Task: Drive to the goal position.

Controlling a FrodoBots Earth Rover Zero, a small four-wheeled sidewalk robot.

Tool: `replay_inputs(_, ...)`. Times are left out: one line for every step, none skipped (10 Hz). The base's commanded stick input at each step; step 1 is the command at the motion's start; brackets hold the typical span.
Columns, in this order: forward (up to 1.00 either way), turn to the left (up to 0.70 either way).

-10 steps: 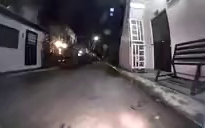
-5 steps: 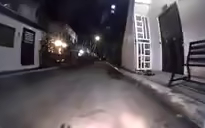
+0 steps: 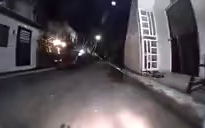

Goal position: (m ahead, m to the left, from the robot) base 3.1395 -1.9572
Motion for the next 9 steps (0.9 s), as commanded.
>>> replay_inputs(1.00,0.26)
replay_inputs(1.00,0.00)
replay_inputs(1.00,0.00)
replay_inputs(1.00,0.00)
replay_inputs(1.00,0.00)
replay_inputs(1.00,0.00)
replay_inputs(1.00,0.00)
replay_inputs(1.00,0.00)
replay_inputs(1.00,0.00)
